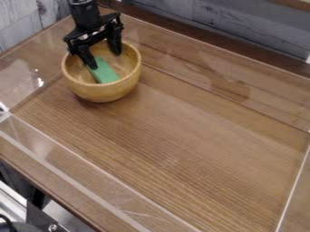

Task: Remove the green block from inside the brown bowl and put it on the table

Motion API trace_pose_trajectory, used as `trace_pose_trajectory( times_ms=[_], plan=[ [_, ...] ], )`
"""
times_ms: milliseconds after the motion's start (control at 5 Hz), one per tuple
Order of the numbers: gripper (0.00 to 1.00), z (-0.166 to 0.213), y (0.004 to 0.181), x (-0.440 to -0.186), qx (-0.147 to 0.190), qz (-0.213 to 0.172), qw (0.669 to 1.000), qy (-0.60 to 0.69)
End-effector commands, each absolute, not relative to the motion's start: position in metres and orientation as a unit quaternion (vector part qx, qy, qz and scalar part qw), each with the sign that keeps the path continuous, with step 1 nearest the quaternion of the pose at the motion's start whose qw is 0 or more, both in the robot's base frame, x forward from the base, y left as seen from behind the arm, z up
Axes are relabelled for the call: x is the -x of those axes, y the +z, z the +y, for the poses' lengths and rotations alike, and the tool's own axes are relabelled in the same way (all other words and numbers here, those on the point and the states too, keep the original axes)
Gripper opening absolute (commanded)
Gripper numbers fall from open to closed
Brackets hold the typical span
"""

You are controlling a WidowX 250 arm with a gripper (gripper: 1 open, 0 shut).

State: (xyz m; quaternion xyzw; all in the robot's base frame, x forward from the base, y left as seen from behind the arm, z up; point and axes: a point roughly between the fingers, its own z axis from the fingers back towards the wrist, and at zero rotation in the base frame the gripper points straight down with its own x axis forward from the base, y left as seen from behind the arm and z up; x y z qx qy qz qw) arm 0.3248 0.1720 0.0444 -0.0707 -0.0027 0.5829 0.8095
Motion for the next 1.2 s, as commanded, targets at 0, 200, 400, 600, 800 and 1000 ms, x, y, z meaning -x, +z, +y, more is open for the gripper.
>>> trace_pose_trajectory(
  times_ms=[0, 200, 400, 600, 800, 1000],
  plan=[
    [1.00, 0.171, 0.044, -0.327, 0.070, -0.015, 0.809, 0.583],
    [0.00, 0.170, 0.040, -0.327, 0.071, -0.013, 0.810, 0.582],
    [0.00, 0.168, 0.041, -0.325, 0.070, -0.011, 0.815, 0.575],
    [0.00, 0.167, 0.044, -0.324, 0.070, -0.009, 0.819, 0.569],
    [0.00, 0.165, 0.047, -0.323, 0.070, -0.007, 0.824, 0.562],
    [0.00, 0.163, 0.050, -0.322, 0.070, -0.006, 0.829, 0.555]
  ],
)
